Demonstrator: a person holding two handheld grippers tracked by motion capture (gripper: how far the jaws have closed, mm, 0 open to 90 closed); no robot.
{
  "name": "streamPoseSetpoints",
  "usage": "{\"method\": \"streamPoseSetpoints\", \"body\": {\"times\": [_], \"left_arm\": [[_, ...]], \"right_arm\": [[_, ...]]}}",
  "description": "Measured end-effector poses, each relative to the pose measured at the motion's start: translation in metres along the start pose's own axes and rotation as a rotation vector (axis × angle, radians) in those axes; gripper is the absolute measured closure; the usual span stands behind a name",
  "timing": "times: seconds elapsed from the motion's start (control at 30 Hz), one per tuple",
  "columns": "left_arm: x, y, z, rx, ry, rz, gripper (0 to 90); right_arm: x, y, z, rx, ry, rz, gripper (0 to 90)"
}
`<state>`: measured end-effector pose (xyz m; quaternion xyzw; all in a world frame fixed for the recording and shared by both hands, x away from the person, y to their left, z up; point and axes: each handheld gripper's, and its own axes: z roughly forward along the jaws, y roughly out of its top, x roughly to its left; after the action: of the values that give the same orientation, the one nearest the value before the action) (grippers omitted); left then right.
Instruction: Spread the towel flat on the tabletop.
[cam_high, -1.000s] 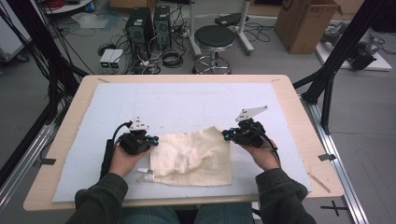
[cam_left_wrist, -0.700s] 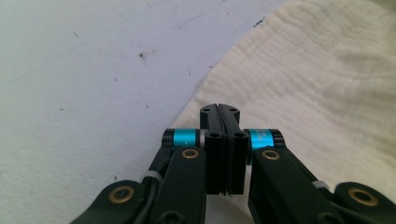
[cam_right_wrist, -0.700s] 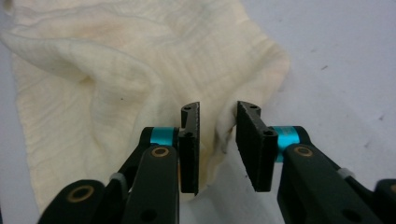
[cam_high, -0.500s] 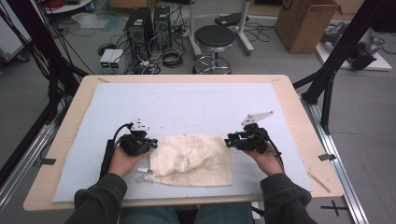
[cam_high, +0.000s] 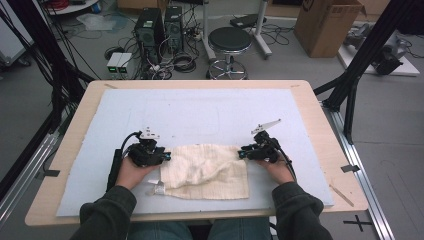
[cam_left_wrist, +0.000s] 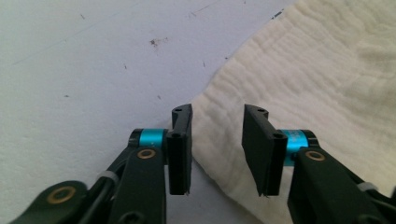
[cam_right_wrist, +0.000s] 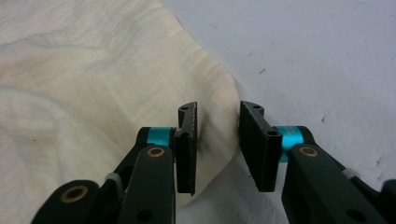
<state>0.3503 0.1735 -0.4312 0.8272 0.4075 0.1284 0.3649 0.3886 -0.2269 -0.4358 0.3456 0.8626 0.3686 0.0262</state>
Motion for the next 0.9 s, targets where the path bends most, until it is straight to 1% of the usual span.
{"method": "streamPoseSetpoints", "body": {"times": [0.03, 0.07, 0.1, 0.13, 0.17, 0.2, 0.23, 0.4, 0.43, 0.47, 0.53, 0.57, 0.6, 0.63, 0.67, 0.7, 0.77, 0.8, 0.83, 0.87, 0.9], "left_arm": [[0.001, -0.001, 0.0, 0.003, -0.001, -0.004, 58.3], [0.002, -0.001, 0.001, 0.018, -0.012, -0.009, 56.7], [0.003, -0.002, 0.002, 0.023, -0.012, -0.012, 56.1], [0.002, -0.002, 0.002, 0.018, -0.005, -0.01, 56.6], [0.002, -0.002, 0.002, 0.019, 0.003, -0.001, 58.3], [0.0, -0.002, 0.002, 0.016, 0.019, 0.006, 60.3], [0.0, -0.002, 0.002, 0.018, 0.03, 0.01, 64.0], [0.0, -0.001, 0.003, 0.009, 0.018, 0.019, 83.2], [-0.001, 0.0, 0.004, 0.009, 0.022, 0.034, 84.6], [-0.001, 0.0, 0.004, 0.002, 0.027, 0.038, 85.5], [0.0, 0.002, 0.004, -0.018, 0.028, 0.026, 86.3], [0.001, 0.004, 0.004, -0.03, 0.034, 0.021, 86.4], [0.004, 0.005, 0.003, -0.049, 0.033, 0.006, 86.6], [0.006, 0.007, 0.002, -0.056, 0.039, -0.001, 86.7], [0.01, 0.011, 0.002, -0.069, 0.053, -0.012, 86.7], [0.014, 0.014, 0.002, -0.078, 0.056, -0.028, 86.8], [0.023, 0.025, 0.004, -0.108, 0.075, -0.061, 86.9], [0.028, 0.031, 0.004, -0.132, 0.085, -0.078, 86.9], [0.033, 0.039, 0.007, -0.16, 0.1, -0.098, 86.9], [0.038, 0.049, 0.009, -0.172, 0.119, -0.107, 87.0], [0.043, 0.059, 0.013, -0.195, 0.145, -0.116, 86.9]], "right_arm": [[0.0, 0.0, 0.0, 0.0, -0.002, -0.004, 72.4], [0.0, 0.0, 0.0, 0.003, 0.007, -0.002, 75.4], [0.0, 0.0, 0.0, 0.003, 0.011, -0.011, 75.9], [0.002, 0.0, 0.0, 0.011, 0.003, -0.013, 78.2], [0.003, 0.0, 0.001, 0.01, 0.007, -0.023, 80.4], [0.003, 0.0, 0.001, 0.013, 0.014, -0.032, 81.1], [0.005, 0.001, 0.002, 0.016, 0.009, -0.043, 82.1], [0.009, 0.002, 0.001, 0.009, 0.011, -0.068, 83.8], [0.009, 0.003, 0.001, 0.005, 0.008, -0.073, 83.8], [0.009, 0.003, -0.001, -0.001, 0.006, -0.072, 83.8], [0.009, 0.004, -0.003, -0.006, 0.001, -0.068, 83.9], [0.009, 0.006, -0.005, -0.012, -0.004, -0.081, 84.2], [0.008, 0.007, -0.006, -0.014, -0.005, -0.081, 84.5], [0.008, 0.009, -0.008, -0.022, -0.013, -0.084, 84.7], [0.007, 0.012, -0.01, -0.026, -0.025, -0.085, 85.0], [0.005, 0.017, -0.013, -0.04, -0.038, -0.088, 85.2], [0.001, 0.025, -0.016, -0.045, -0.056, -0.078, 85.3], [-0.002, 0.032, -0.017, -0.056, -0.069, -0.084, 85.4], [-0.006, 0.039, -0.017, -0.063, -0.079, -0.079, 85.5], [-0.01, 0.047, -0.017, -0.068, -0.099, -0.084, 85.5], [-0.015, 0.057, -0.017, -0.076, -0.123, -0.081, 85.4]]}}
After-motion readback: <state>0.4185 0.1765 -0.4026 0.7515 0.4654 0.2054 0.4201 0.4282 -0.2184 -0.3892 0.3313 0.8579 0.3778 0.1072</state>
